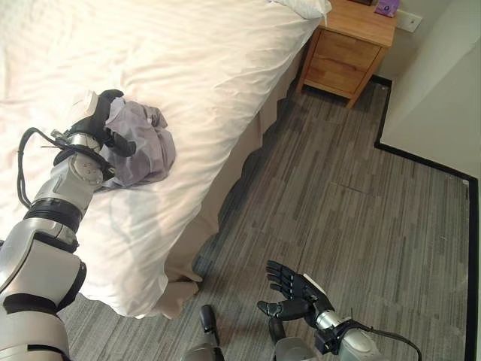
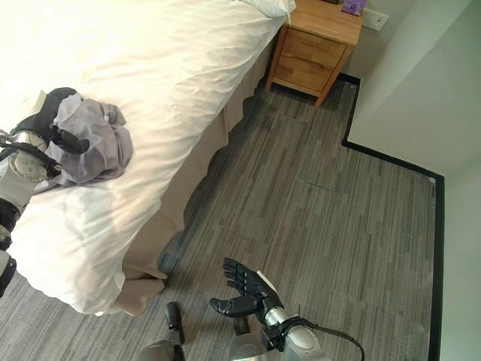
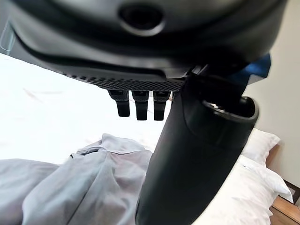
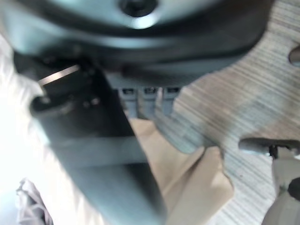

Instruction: Pick up bed clothes into laundry basket.

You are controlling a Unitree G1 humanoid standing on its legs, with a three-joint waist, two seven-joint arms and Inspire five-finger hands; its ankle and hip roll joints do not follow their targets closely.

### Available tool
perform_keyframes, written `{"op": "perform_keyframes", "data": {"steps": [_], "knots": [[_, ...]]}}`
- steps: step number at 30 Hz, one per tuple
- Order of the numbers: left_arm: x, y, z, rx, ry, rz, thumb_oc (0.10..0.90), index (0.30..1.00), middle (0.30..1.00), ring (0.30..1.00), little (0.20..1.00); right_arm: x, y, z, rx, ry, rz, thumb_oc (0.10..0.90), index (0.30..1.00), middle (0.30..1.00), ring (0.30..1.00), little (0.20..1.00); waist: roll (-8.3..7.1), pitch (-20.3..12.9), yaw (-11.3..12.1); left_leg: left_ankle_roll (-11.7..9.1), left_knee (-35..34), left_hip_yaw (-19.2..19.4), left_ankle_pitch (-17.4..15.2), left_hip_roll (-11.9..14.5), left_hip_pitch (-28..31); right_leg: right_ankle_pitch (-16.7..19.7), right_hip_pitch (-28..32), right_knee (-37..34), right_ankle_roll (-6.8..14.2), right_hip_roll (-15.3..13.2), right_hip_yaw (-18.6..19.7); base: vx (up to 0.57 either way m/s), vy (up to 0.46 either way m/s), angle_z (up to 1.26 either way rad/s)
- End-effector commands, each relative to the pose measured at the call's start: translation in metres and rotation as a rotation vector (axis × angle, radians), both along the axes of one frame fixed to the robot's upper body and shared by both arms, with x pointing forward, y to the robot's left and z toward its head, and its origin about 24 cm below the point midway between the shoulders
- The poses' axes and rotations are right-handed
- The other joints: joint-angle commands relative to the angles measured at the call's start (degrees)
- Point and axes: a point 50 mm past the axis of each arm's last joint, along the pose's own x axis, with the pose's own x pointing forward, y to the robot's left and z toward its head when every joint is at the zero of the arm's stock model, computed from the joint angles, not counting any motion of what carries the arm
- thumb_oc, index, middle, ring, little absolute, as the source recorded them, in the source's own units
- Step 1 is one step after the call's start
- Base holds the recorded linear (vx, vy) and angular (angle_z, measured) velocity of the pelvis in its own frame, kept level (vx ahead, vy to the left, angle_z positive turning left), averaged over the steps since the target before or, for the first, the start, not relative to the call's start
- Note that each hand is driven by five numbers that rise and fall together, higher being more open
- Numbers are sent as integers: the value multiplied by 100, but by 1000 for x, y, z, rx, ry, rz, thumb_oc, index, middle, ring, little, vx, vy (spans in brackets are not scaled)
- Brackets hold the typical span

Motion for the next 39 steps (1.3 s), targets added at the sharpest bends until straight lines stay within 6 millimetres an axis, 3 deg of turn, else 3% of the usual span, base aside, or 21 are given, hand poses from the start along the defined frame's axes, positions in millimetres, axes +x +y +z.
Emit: {"op": "perform_keyframes", "data": {"steps": [1, 7, 14, 16, 19, 20, 21, 22, 25, 27, 28, 33, 35, 36, 38, 39], "knots": [[-15, 25, 70, 12, -283, 100, 800, 900, 900, 900, 900, 10, 2, 25, 35, -151, 48, 800, 900, 900, 900, 900, 119, -211, 160, -472, 378, 215, -727, 297, 384, -162, -504, 265, 682, -242, 149, -6, -7, -3], [-19, 34, 49, 9, -217, 114, 800, 900, 900, 900, 900, 9, 3, 24, 28, -146, 67, 800, 900, 900, 900, 900, 95, -120, 191, -486, 370, 181, -691, 297, 287, -153, -571, 249, 667, -235, 145, -10, 0, 0], [-12, 29, 11, -75, -111, 123, 800, 900, 900, 900, 900, 16, 8, 31, 68, -174, 56, 800, 900, 900, 900, 900, -100, 373, 31, -536, 380, 243, -496, 408, -193, 8, -1237, 423, 632, -79, 317, -116, 9, -6], [-16, 35, -10, -63, -22, 154, 800, 900, 900, 900, 900, 15, 7, 29, 79, -162, 39, 800, 900, 900, 900, 900, -164, 402, -7, -538, 340, 293, -456, 442, -244, 75, -1298, 391, 639, -46, 362, -16, 21, -20], [-18, 33, -42, -180, 54, 179, 800, 900, 900, 900, 900, 15, 8, 27, 73, -155, 41, 800, 900, 900, 900, 900, -225, 428, -48, -547, 264, 369, -438, 477, -238, 170, -1324, 272, 654, -25, 439, -1, 22, -11], [-18, 28, -58, -184, 121, 165, 621, 632, 632, 632, 632, 14, 8, 27, 63, -154, 49, 800, 900, 900, 900, 900, -242, 416, -59, -546, 257, 412, -454, 486, -231, 185, -1349, 242, 657, -21, 499, -6, 32, -22], [-18, 27, -62, -194, 139, 159, 400, 300, 300, 300, 300, 14, 9, 26, 55, -154, 54, 800, 900, 900, 900, 900, -245, 395, -71, -546, 256, 439, -463, 487, -212, 178, -1350, 235, 650, -27, 529, 0, 37, -32], [-18, 26, -63, -210, 135, 157, 400, 300, 300, 300, 300, 13, 9, 26, 46, -156, 62, 800, 900, 900, 900, 900, -248, 372, -79, -549, 254, 452, -470, 487, -196, 172, -1344, 228, 647, -30, 558, 6, 24, -23], [-16, 24, -56, -270, 81, 125, 400, 300, 300, 300, 300, 12, 6, 26, 31, -155, 63, 800, 900, 900, 900, 900, -222, 283, -95, -558, 246, 495, -502, 500, -106, 119, -1304, 237, 635, -39, 591, 14, 17, -16], [-7, 8, -38, -312, -10, 42, 400, 300, 300, 300, 300, 12, 3, 26, 26, -153, 60, 800, 900, 900, 900, 900, -172, 222, -88, -562, 242, 480, -521, 485, -46, 88, -1241, 236, 626, -53, 573, 4, -1, -12], [-7, 8, -38, -312, -10, 42, 400, 300, 300, 300, 300, 12, 3, 26, 26, -153, 60, 800, 900, 900, 900, 900, -171, 222, -89, -562, 243, 480, -520, 485, -47, 88, -1242, 236, 626, -52, 573, 0, 0, 0], [0, -41, 37, -410, -366, -268, 400, 300, 300, 300, 300, 12, -5, 26, 3, -157, 40, 800, 900, 900, 900, 900, 55, -39, -48, -560, 215, 333, -569, 399, 239, -76, -897, 305, 602, -115, 407, 21, -33, 11], [0, -46, 39, -413, -378, -297, 400, 300, 300, 300, 300, 12, -5, 26, 5, -157, 33, 800, 900, 900, 900, 900, 82, -95, -50, -565, 222, 319, -563, 407, 244, -82, -880, 322, 589, -111, 387, 18, -42, 20], [-6, -57, 54, -445, -456, -387, 400, 300, 300, 300, 300, 12, -9, 25, 5, -156, 7, 800, 900, 900, 900, 900, 149, -209, -60, -571, 248, 298, -600, 409, 369, -182, -777, 434, 573, -109, 349, 49, -46, 16], [-8, -63, 58, -466, -477, -432, 400, 300, 300, 300, 300, 12, -10, 25, 1, -154, -1, 800, 900, 900, 900, 900, 176, -266, -68, -572, 270, 289, -627, 415, 445, -235, -715, 503, 563, -103, 343, 60, -55, 6], [-13, -77, 64, -515, -515, -526, 400, 300, 300, 300, 300, 11, -14, 24, -21, -155, -14, 800, 900, 900, 900, 900, 190, -391, -85, -577, 429, 276, -756, 445, 579, -329, -576, 615, 530, -99, 371, 64, -68, 2]]}}
